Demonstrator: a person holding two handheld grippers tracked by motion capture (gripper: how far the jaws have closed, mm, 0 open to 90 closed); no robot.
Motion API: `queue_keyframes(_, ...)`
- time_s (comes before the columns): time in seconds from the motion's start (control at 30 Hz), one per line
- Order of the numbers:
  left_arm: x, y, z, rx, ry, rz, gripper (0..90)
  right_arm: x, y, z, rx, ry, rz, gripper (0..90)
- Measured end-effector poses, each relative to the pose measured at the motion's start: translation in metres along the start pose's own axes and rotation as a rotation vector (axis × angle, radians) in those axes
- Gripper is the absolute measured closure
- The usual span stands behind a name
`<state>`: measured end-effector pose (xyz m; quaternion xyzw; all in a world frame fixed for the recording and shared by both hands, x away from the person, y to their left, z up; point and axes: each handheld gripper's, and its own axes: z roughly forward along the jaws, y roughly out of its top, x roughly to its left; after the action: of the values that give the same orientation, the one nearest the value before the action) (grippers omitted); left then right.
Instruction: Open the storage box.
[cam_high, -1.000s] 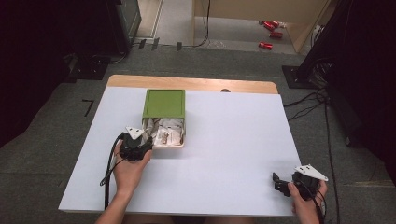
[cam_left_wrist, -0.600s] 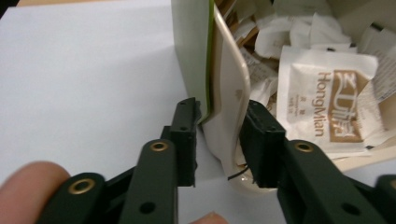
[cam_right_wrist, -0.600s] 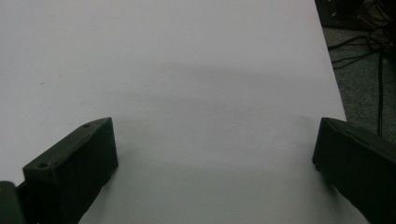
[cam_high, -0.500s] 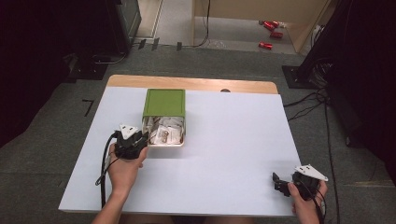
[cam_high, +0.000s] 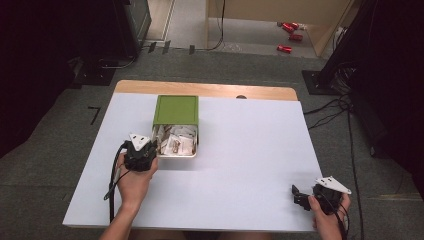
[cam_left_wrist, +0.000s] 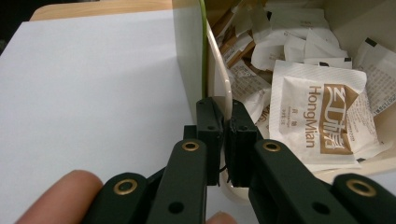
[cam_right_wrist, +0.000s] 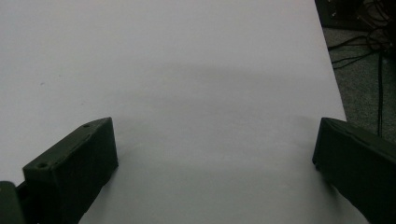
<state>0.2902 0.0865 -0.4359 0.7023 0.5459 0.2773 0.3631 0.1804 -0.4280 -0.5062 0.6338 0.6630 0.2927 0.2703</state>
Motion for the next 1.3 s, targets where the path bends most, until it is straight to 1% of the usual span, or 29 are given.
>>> queue_keyframes(0.23,-0.001,-0.004,-0.007,0.001,-0.005,-0.008,87.9,0.0,0.0,0.0,-0.001,0.0,0.001,0.0)
queue_keyframes(0.3,-0.002,-0.007,-0.011,-0.001,-0.007,-0.011,88.0,0.0,0.0,0.0,0.0,0.0,0.001,0.0)
queue_keyframes(0.4,-0.003,-0.011,-0.015,0.0,-0.002,-0.004,88.1,0.0,0.0,0.0,0.001,0.0,0.0,0.0)
queue_keyframes(0.43,-0.004,-0.015,-0.02,-0.001,-0.002,0.001,88.1,0.0,0.0,0.0,0.001,0.0,0.0,0.0)
queue_keyframes(0.47,-0.004,-0.015,-0.02,-0.001,-0.002,0.001,88.3,0.0,0.0,0.0,0.001,0.0,0.0,0.0)
queue_keyframes(0.6,-0.003,-0.021,-0.029,-0.003,-0.011,-0.022,88.8,0.0,0.0,0.0,0.001,0.0,0.0,0.0)
queue_keyframes(0.8,-0.004,-0.026,-0.037,-0.007,-0.02,-0.023,88.7,0.0,0.0,0.0,0.001,0.0,0.0,0.0)
queue_keyframes(0.87,-0.006,-0.03,-0.042,-0.007,-0.019,-0.029,88.8,0.0,0.0,0.0,0.002,-0.001,0.0,0.0)
queue_keyframes(1.0,-0.008,-0.034,-0.046,-0.006,-0.021,-0.032,88.4,0.0,0.0,0.0,0.002,0.0,0.0,0.0)
queue_keyframes(1.07,-0.008,-0.038,-0.048,-0.002,-0.028,-0.04,88.2,0.0,0.0,0.0,0.002,0.0,0.0,0.0)
queue_keyframes(1.1,-0.008,-0.038,-0.048,-0.002,-0.028,-0.04,88.0,0.0,0.0,0.0,0.002,0.0,0.0,0.0)
queue_keyframes(1.13,-0.007,-0.04,-0.048,-0.007,-0.035,-0.055,87.7,0.0,0.0,0.0,0.002,0.0,0.0,0.0)
queue_keyframes(1.2,-0.006,-0.04,-0.048,-0.017,-0.048,-0.061,86.7,0.0,0.0,0.0,0.001,0.0,0.0,0.0)
queue_keyframes(1.23,-0.005,-0.039,-0.049,-0.03,-0.054,-0.065,85.7,0.0,0.0,0.0,0.001,0.0,0.0,0.0)
queue_keyframes(1.3,-0.005,-0.038,-0.051,-0.039,-0.061,-0.068,80.9,0.0,0.0,0.0,0.001,0.0,0.0,0.0)
